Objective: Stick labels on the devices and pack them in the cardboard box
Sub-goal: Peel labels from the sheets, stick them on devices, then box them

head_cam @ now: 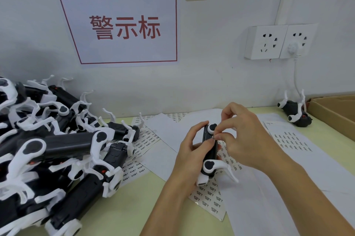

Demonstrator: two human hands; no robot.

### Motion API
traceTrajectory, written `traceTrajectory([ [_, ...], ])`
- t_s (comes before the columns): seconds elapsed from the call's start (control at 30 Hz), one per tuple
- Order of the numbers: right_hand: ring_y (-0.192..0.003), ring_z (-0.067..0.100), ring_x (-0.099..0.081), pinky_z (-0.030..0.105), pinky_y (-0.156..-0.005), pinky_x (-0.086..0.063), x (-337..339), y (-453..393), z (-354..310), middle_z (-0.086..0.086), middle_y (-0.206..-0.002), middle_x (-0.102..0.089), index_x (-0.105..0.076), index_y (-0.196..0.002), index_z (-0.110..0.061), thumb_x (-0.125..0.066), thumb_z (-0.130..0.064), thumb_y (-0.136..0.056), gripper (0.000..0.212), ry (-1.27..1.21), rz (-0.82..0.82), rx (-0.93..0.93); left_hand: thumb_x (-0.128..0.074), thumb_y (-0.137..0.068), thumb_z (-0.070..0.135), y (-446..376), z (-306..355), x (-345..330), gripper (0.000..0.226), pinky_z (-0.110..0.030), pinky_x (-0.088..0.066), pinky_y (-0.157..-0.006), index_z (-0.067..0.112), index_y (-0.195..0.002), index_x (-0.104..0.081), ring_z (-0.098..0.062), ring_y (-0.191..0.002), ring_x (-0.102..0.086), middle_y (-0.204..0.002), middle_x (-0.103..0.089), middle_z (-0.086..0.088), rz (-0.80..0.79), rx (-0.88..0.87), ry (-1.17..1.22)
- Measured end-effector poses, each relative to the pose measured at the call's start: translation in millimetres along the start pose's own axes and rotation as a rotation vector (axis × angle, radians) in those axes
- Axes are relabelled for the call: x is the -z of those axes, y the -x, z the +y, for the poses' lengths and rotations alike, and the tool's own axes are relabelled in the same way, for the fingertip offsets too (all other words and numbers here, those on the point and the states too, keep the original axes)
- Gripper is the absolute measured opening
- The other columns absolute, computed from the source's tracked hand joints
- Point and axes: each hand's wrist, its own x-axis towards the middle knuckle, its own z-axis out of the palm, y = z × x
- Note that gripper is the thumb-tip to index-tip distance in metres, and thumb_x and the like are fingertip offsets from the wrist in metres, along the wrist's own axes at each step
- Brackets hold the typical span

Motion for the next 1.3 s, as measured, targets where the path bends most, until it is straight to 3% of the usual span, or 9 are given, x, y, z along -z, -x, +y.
traceTrajectory([
  [0.33,-0.092,-0.005,-0.046,0.002,-0.077,-0.032,-1,1,0,-0.015,-0.090,-0.044,-0.071,-0.071,-0.025,-0.077,-0.008,-0.083,0.022,0.004,0.007,-0.008,-0.068,-0.079,0.036,3,1,-3,0.045,-0.055,-0.056,-0.088,0.049,-0.121,-0.060,-0.030,-0.084,-0.071,-0.095,-0.073,-0.020,0.018,-0.015,-0.045],
  [0.57,-0.100,-0.005,-0.045,0.010,-0.076,-0.037,0,2,-3,-0.018,-0.094,-0.043,-0.064,-0.069,-0.034,-0.077,-0.014,-0.083,0.027,0.036,0.019,-0.018,-0.065,-0.081,0.034,5,2,-4,0.043,-0.052,-0.057,-0.086,0.051,-0.120,-0.059,-0.040,-0.093,-0.071,-0.097,-0.074,-0.019,0.037,-0.028,-0.081],
  [0.97,-0.092,0.001,-0.040,0.011,-0.070,-0.033,1,2,-7,-0.019,-0.091,-0.044,-0.072,-0.073,-0.030,-0.079,-0.023,-0.079,0.012,0.149,0.032,-0.033,-0.065,-0.081,0.032,5,2,-3,0.043,-0.039,-0.057,-0.073,0.051,-0.119,-0.060,-0.029,-0.082,-0.071,-0.099,-0.074,-0.020,0.026,-0.031,-0.060],
  [1.07,-0.092,0.001,-0.041,0.017,-0.068,-0.035,1,2,-9,-0.018,-0.091,-0.044,-0.072,-0.074,-0.030,-0.079,-0.024,-0.079,0.010,0.161,0.038,-0.049,-0.064,-0.081,0.032,5,2,-4,0.043,-0.040,-0.056,-0.075,0.051,-0.119,-0.060,-0.029,-0.082,-0.070,-0.099,-0.073,-0.021,0.030,-0.031,-0.067],
  [1.3,-0.092,0.007,-0.043,0.029,-0.079,-0.038,1,2,-15,-0.016,-0.092,-0.045,-0.074,-0.076,-0.029,-0.079,-0.024,-0.078,0.007,0.200,0.055,-0.068,-0.061,-0.096,0.020,5,0,-2,0.039,-0.035,-0.056,-0.070,0.052,-0.118,-0.059,-0.026,-0.079,-0.069,-0.099,-0.074,-0.018,0.028,-0.025,-0.099],
])
